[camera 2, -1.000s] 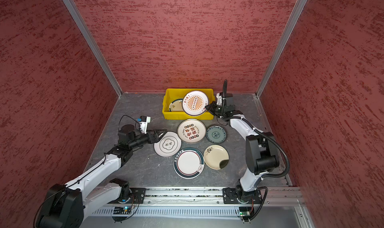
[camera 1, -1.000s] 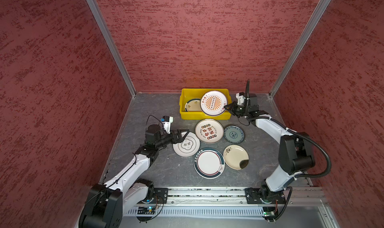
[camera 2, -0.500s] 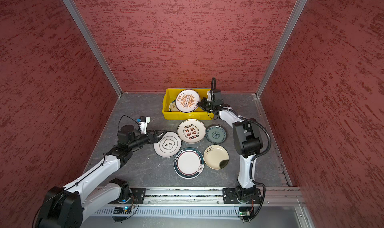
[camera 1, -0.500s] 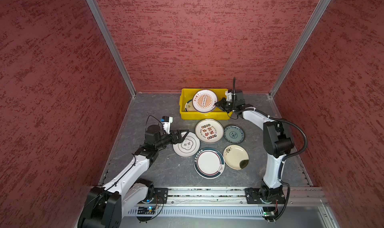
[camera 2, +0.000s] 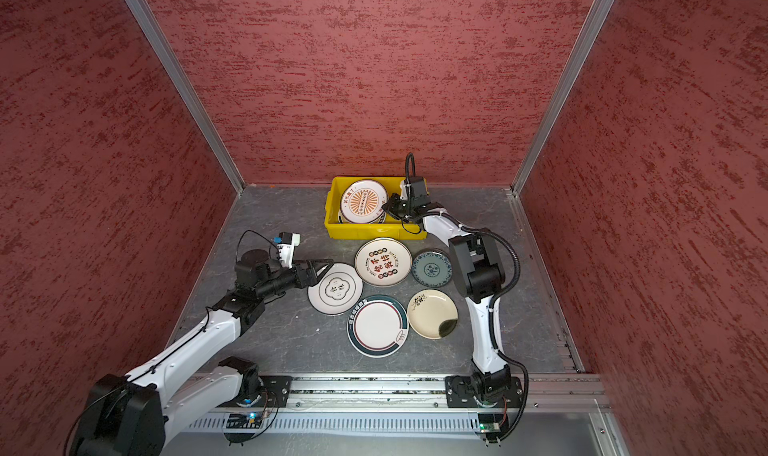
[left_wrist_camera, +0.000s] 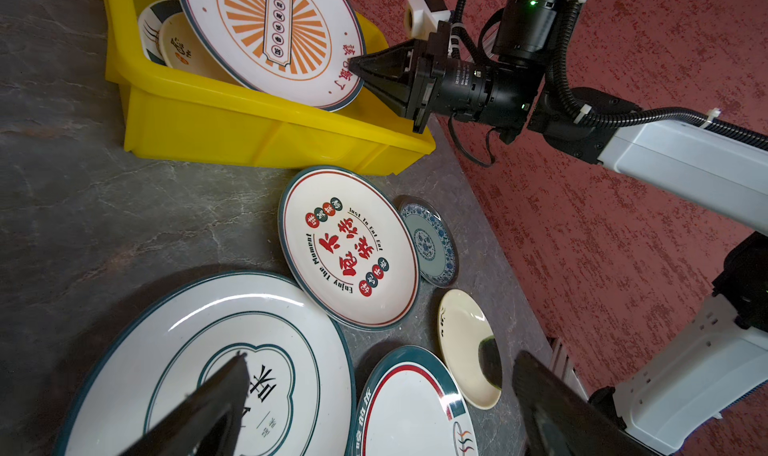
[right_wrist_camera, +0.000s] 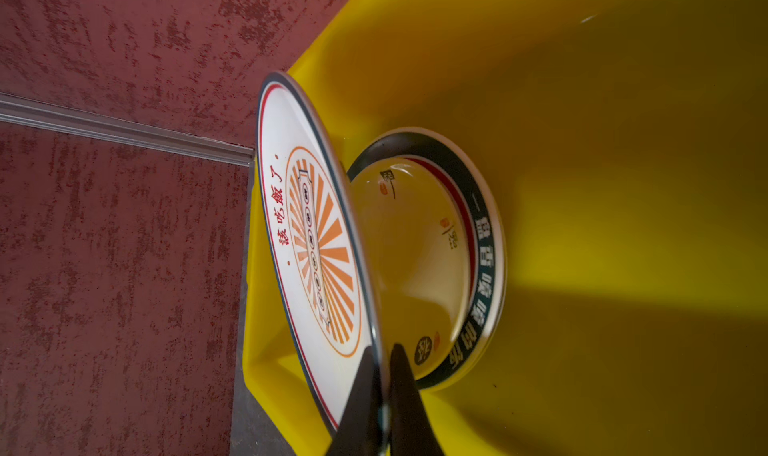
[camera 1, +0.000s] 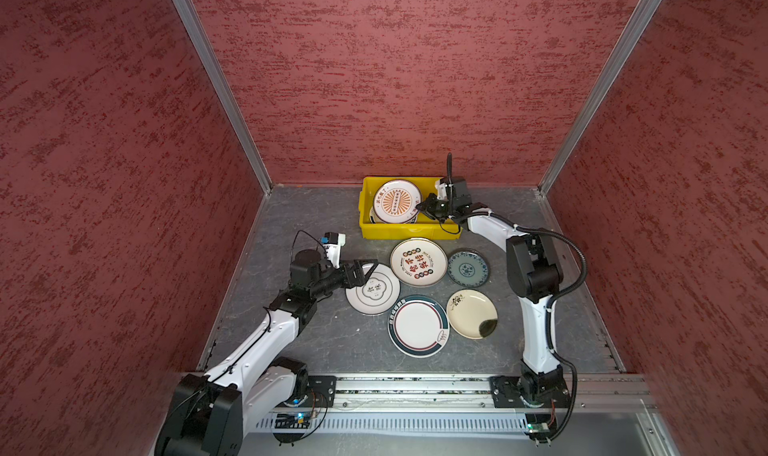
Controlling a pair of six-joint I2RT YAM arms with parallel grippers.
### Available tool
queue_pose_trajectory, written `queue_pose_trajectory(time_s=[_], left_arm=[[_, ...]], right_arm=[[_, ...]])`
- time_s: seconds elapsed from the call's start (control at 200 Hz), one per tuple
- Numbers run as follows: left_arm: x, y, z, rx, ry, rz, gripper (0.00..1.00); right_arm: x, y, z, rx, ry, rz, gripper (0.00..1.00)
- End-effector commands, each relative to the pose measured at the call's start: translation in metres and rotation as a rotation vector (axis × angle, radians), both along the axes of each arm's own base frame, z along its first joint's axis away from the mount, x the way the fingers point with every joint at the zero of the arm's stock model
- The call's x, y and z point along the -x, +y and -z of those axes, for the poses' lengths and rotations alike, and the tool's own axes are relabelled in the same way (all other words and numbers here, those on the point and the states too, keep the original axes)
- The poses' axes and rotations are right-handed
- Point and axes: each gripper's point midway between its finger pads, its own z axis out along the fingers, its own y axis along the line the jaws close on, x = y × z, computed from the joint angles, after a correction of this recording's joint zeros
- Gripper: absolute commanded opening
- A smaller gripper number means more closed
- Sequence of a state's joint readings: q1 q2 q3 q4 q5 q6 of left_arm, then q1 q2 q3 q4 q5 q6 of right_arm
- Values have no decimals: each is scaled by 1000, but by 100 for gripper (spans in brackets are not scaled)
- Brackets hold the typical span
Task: Place the plates into the plastic bin on the countertop
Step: 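Carry the sunburst plate over the yellow bin and lower it inside, then open the right gripper to release the sunburst plate flat in the bin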
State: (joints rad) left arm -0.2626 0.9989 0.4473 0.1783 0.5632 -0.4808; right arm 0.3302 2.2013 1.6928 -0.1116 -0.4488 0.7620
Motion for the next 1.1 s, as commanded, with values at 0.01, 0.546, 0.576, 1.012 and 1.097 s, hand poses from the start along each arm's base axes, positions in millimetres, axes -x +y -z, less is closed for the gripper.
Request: queue_pose_trajectory(time_s=[0.01,0.546,0.576,1.012,1.097], left_arm=[[-3,-1,-13,-8,-39,-1,99],[-4,0,-10,-18,-35,-6,99],[-4,0,-10,-19,-35,-7,99],[-5,1,-9,-27,-34,-12,99],[-5,2,-9,-29,-34,-15,99]], right_arm=[[-9,8,-4,7,-23,-4,0],[-18,12,13,48,16,-5,11],[-19,12,12,48,10,-6,17],[-20,6,-17,79,-41,5,62],[-17,-1,-23,104,-26,37,63]])
